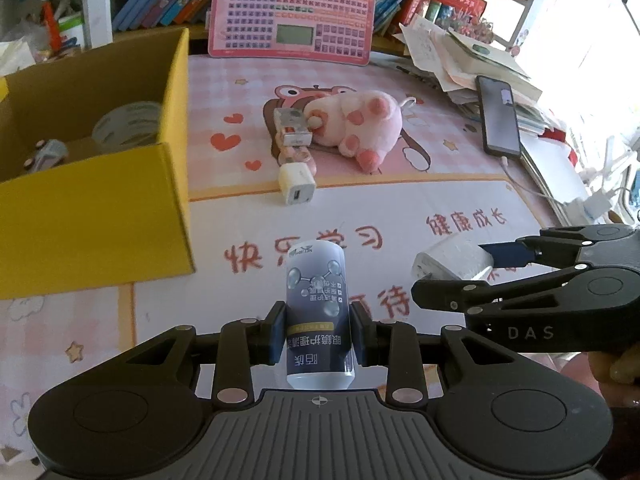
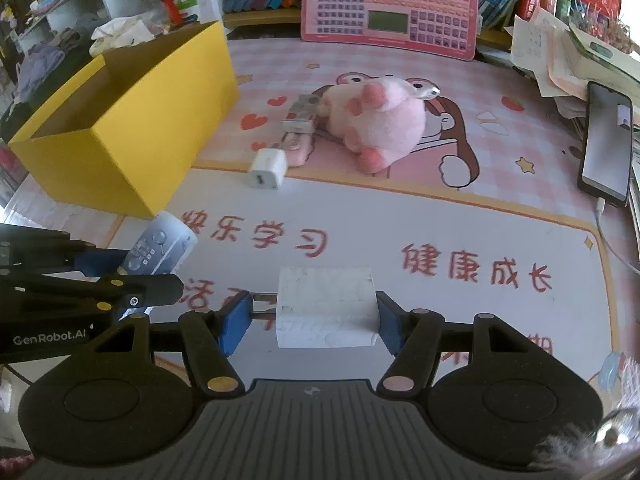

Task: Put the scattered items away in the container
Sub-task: 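Carry spray bottle in left tool while right tool carries charger block to yellow box, then open right tool to drop charger block into box while left tool releases spray bottle, then withdraw both open tools from the box back over the table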

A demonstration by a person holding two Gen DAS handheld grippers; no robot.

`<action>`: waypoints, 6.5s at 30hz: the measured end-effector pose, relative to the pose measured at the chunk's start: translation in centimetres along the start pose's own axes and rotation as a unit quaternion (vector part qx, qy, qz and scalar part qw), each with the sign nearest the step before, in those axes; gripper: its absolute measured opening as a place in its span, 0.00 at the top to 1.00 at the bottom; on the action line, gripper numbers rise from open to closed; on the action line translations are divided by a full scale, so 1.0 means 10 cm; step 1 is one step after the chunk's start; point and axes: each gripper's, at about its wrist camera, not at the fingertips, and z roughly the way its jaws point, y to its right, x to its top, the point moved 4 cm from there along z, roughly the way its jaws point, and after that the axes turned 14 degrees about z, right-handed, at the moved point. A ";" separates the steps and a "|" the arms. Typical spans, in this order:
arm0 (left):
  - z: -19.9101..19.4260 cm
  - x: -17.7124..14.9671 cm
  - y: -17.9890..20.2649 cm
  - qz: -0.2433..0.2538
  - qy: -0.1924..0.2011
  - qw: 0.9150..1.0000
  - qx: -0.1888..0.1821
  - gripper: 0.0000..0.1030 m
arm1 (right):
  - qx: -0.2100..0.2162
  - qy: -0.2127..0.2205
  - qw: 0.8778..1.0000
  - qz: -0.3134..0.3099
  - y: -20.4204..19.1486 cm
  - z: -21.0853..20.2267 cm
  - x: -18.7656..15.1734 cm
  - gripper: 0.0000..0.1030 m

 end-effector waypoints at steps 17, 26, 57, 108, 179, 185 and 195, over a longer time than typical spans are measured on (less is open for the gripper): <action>-0.60 -0.58 -0.51 -0.023 0.013 0.999 -0.020 0.70 | -0.002 -0.004 1.000 -0.021 -0.91 -0.14 -0.47 0.39; -0.90 -0.87 -0.78 -0.040 0.024 0.999 -0.021 0.70 | 0.002 -0.008 0.999 -0.043 -1.36 -0.18 -0.67 0.39; -1.57 -1.42 -1.61 -0.090 0.059 0.994 0.005 0.70 | 0.035 -0.018 0.992 -0.121 -2.57 -0.12 -0.79 0.39; -0.39 0.49 -2.09 0.041 0.003 0.998 0.039 0.70 | 0.108 -0.018 0.991 -0.077 -2.69 0.97 2.05 0.39; -1.89 -0.17 -1.44 0.035 0.137 0.981 0.129 0.11 | 0.071 0.107 0.992 -0.019 -2.18 -0.58 0.76 0.31; -1.86 -0.41 -1.39 0.035 0.119 0.983 0.134 0.11 | 0.046 0.109 0.992 -0.033 -2.12 -0.60 0.41 0.30; -1.71 -0.81 -1.29 0.030 0.081 0.988 0.125 0.11 | 0.008 0.109 0.991 -0.074 -2.17 -0.49 -0.22 0.27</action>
